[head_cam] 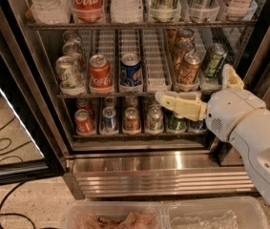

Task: Pick water bottle from top shelf of fridge

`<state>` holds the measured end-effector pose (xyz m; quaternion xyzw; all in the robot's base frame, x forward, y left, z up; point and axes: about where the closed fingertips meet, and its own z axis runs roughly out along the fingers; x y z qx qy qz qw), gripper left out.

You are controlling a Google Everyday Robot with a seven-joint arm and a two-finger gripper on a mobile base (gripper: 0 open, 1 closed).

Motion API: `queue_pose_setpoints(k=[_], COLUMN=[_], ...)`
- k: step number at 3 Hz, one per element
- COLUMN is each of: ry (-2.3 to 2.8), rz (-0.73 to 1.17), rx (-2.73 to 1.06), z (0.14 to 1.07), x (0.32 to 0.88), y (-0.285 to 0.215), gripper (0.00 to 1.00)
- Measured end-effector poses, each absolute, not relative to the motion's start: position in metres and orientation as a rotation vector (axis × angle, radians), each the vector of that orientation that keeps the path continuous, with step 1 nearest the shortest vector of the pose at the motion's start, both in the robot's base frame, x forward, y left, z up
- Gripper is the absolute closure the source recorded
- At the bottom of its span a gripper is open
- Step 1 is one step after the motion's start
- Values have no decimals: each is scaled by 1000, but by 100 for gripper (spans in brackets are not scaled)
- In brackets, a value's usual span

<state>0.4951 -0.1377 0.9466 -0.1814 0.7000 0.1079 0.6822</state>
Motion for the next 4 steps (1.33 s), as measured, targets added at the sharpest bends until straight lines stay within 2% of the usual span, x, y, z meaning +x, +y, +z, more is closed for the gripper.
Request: queue_pose_setpoints(k=[2, 4], ry=[1550, 1315], rz=[274, 247], rx=[-398, -469], z=[943, 989], x=[496, 522], y=[-137, -122], gripper=[0, 0])
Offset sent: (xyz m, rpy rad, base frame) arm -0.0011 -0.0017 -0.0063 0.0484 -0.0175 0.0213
